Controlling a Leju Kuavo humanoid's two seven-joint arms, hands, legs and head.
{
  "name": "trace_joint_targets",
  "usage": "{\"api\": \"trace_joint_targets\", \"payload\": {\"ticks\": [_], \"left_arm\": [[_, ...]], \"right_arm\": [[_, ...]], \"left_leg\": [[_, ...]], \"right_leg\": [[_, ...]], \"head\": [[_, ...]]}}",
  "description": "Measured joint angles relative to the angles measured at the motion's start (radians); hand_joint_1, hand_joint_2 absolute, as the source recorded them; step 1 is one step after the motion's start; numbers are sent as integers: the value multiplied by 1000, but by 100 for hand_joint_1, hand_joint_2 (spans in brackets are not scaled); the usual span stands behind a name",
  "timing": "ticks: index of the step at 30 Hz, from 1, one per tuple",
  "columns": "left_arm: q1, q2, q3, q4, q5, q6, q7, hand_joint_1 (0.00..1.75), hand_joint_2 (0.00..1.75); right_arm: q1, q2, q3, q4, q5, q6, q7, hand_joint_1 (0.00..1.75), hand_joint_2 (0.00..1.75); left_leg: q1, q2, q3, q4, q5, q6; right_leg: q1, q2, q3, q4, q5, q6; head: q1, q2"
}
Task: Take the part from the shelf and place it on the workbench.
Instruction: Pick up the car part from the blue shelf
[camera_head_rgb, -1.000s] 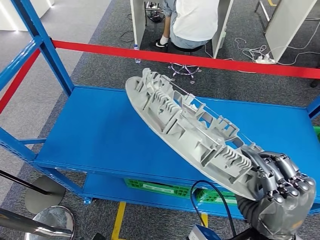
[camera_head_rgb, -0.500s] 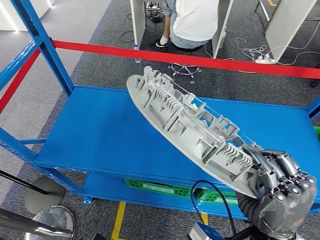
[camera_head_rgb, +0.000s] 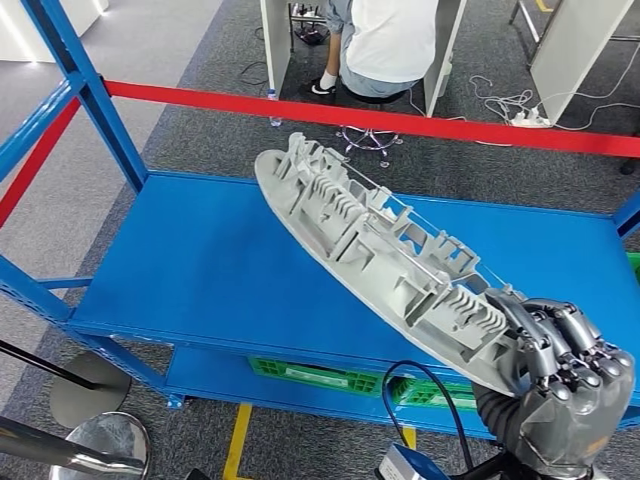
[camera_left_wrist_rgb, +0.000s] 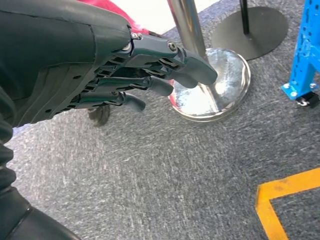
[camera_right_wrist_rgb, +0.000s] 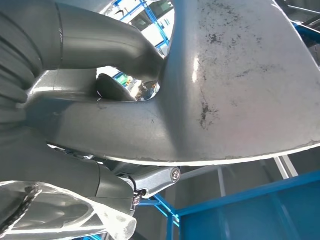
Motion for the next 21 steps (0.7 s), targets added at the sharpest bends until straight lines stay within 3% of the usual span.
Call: {"api": "trace_joint_targets", "payload": {"ticks": [6, 11, 13, 16, 17, 18, 19, 21], "left_arm": [[11, 1, -32, -12, 34, -2, 26, 0, 175], [22, 1, -59, -25, 53, -2, 35, 0, 175], [24, 1, -68, -29, 57, -3, 36, 0, 175], [27, 1, -78, -33, 64, -5, 40, 0, 175], [28, 1, -80, -34, 66, -5, 42, 0, 175], [29, 1, -82, -35, 67, -5, 43, 0, 175], [29, 1, -84, -36, 68, -6, 44, 0, 175], [29, 1, -87, -36, 69, -6, 45, 0, 175]], "right_arm": [[7, 4, -1, -1, 0, 8, 11, 175, 175], [12, 4, -1, -1, 0, 8, 19, 175, 175], [13, 4, -1, -3, 0, 8, 22, 175, 175], [11, 4, -1, -4, 0, 10, 26, 175, 175], [11, 4, -1, -4, 0, 13, 29, 175, 175], [11, 4, -1, -4, 0, 16, 31, 175, 175], [10, 4, -1, -3, 0, 18, 35, 175, 175], [6, 4, -1, -3, 0, 20, 41, 175, 175]], "left_leg": [[-5, 0, 0, 1, -2, 4], [-7, 1, 2, -3, 0, 16], [-1, 3, 7, -14, 9, 26], [2, 4, 7, -18, 14, 32], [2, 4, 7, -18, 14, 32], [2, 4, 7, -17, 14, 31], [3, 4, 7, -17, 14, 31], [5, 3, 6, -13, 13, 24]], "right_leg": [[-4, 0, 0, 0, 0, 3], [-10, 1, 1, -3, -1, 15], [-8, 0, -11, 29, -31, 19], [-8, 0, -86, 203, -127, 22], [-9, 0, -109, 255, -144, 24], [-10, 0, -118, 274, -139, 25], [-11, 0, -107, 253, -115, 26], [-15, -1, -43, 125, -47, 29]], "head": [[0, 0], [0, 0], [3, 0], [7, 0], [7, 0], [7, 0], [7, 0], [7, 0]]}}
